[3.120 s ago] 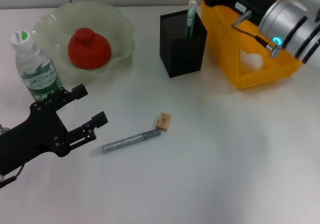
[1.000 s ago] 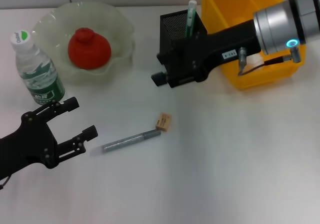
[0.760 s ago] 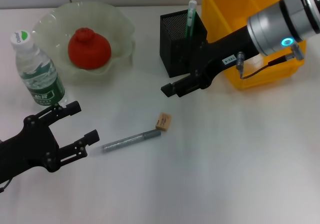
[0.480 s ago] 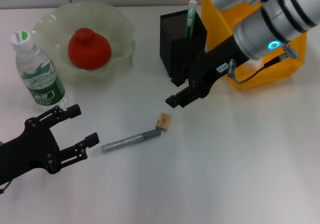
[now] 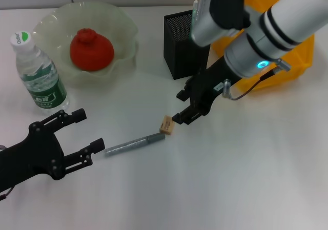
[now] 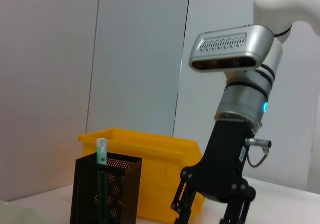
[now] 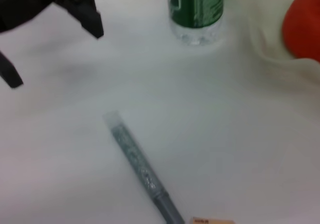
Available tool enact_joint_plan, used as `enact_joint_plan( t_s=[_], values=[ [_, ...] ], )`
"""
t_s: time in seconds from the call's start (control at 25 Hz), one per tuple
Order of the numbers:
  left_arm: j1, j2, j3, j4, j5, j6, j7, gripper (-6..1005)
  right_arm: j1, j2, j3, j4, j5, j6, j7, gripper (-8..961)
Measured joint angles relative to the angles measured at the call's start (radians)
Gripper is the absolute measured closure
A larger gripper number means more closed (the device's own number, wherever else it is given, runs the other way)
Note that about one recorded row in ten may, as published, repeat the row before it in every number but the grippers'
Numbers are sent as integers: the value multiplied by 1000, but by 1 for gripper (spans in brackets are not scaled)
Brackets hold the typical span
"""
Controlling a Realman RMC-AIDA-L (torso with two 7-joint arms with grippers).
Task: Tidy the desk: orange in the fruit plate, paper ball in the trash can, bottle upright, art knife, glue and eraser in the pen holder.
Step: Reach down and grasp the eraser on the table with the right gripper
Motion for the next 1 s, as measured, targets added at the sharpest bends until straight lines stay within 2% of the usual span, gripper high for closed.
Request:
enact_joint_plan(
  t_s=[0.72,1.0],
  values=[
    [-4,2,0,0,0,5,1,200,-19,3,-243,5,107,147,-42,329],
    [-4,6,0,0,0,7,1,200,-22,4,-277,6,135,171,-44,330]
  ],
)
